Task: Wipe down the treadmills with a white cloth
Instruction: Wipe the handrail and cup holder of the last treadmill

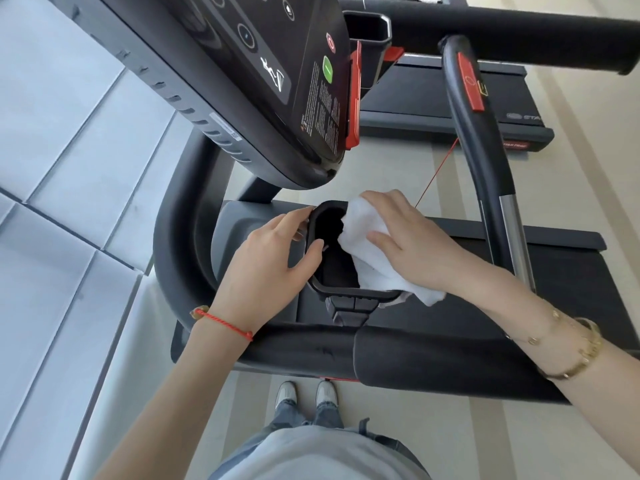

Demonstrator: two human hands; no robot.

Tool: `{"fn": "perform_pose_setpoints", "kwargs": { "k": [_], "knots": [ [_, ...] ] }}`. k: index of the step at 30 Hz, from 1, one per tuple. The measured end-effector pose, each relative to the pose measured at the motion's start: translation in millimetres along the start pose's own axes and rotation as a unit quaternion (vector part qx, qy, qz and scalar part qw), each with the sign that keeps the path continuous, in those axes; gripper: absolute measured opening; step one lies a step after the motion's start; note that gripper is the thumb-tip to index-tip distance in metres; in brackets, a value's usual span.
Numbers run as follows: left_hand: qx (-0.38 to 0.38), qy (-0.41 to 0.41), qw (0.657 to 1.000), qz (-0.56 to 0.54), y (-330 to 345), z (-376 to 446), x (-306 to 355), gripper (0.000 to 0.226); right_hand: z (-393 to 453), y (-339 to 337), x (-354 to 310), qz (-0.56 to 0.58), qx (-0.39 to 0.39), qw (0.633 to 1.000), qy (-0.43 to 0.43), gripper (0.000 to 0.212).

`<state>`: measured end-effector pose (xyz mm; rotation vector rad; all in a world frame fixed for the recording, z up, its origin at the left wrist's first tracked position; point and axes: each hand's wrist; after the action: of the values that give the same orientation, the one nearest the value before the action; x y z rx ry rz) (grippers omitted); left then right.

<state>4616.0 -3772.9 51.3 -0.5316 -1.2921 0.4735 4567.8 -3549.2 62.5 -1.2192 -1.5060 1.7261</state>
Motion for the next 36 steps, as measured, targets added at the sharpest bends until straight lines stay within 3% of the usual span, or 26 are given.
{"fn": "perform_pose_setpoints", "kwargs": {
  "k": [7, 11, 16, 24, 28, 31, 36],
  "knots": [
    [-0.004, 0.003, 1.0, -0.007, 1, 0, -1, 0.053, 41, -9, -18, -0.095, -0.006, 0.994, -0.048, 0.026],
    [-0.01, 0.0, 1.0, -0.01, 1, 1, -2, 0.053, 14, -4, -15, -0.013, 0.025, 0.999, 0.043, 0.029],
    [-0.007, 0.002, 1.0, -0.002, 1, 1, -4, 0.055, -28, 13, -29, 0.14, 0.014, 0.973, 0.182, 0.061],
    [-0.009, 0.006, 1.0, 0.001, 1, 1, -5, 0.057, 9, -10, -14, 0.143, -0.031, 0.975, 0.169, 0.037],
    [-0.008, 0.008, 1.0, 0.002, 2, 1, -4, 0.056, -18, 6, -28, 0.205, 0.016, 0.953, 0.222, 0.051],
    [0.0, 0.009, 1.0, 0.004, 2, 1, -3, 0.053, -37, 16, -34, 0.264, 0.009, 0.932, 0.248, 0.055],
    [-0.006, 0.009, 1.0, 0.008, 2, 1, -3, 0.053, -5, -3, -24, 0.163, -0.015, 0.959, 0.232, 0.04]
  ]
}}
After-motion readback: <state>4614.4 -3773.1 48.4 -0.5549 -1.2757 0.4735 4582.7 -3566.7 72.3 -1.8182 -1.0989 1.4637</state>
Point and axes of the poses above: each hand's wrist, its own z-axis towards the middle knuckle, its own y-axis out of the palm, x = y × z, and after that the axes turned 11 degrees about -z, right-handed
